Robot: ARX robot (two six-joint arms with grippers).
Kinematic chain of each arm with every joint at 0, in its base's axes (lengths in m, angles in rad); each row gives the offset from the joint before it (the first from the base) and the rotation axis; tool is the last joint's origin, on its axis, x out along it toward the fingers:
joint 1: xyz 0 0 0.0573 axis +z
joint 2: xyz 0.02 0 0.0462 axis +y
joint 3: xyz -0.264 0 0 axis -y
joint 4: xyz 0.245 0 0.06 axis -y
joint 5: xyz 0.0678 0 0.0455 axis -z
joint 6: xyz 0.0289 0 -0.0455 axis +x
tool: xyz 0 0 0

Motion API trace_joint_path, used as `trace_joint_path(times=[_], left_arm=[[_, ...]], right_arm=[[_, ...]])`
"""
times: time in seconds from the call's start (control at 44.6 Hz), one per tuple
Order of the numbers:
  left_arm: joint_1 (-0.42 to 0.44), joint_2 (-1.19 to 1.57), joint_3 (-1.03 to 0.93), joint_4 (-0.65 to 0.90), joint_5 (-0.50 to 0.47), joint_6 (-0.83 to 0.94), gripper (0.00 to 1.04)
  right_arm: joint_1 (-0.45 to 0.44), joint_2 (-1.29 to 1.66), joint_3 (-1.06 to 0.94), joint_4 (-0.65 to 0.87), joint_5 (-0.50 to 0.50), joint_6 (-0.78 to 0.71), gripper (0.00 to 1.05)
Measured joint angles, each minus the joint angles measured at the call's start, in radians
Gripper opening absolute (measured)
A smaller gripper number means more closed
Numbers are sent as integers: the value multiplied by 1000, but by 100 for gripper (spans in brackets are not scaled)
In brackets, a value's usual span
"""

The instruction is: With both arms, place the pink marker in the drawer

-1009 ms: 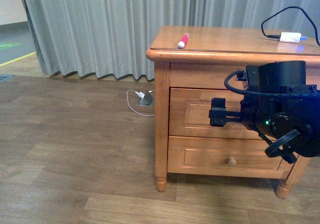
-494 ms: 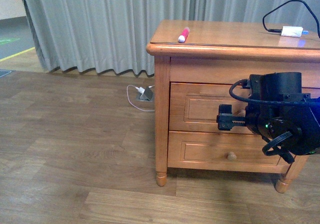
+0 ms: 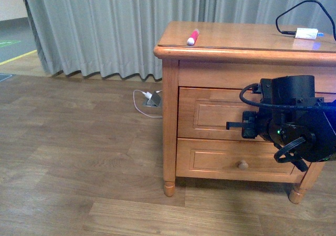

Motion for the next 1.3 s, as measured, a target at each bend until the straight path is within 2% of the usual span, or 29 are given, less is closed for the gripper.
trace_joint_path(times=[0.179,0.381,0.673,0.83,1.077,1.301], left_arm=[[0,0,0,0,0,0,99],[0,0,0,0,0,0,99],[0,0,0,0,0,0,99],[0,0,0,0,0,0,99],[0,0,0,0,0,0,99],[0,0,0,0,0,0,99]], right_arm=[[0,-5,-2,-11,-6,5,23],[0,-69,-98,-6,-39,31,23],[18,-268,-377,-47,-75,85,23],[51,-460,-634,-80,-90,88,23],[87,-733,-878,-117,-120,105,62],[43,-1116,-983,-360,-169,118,97]])
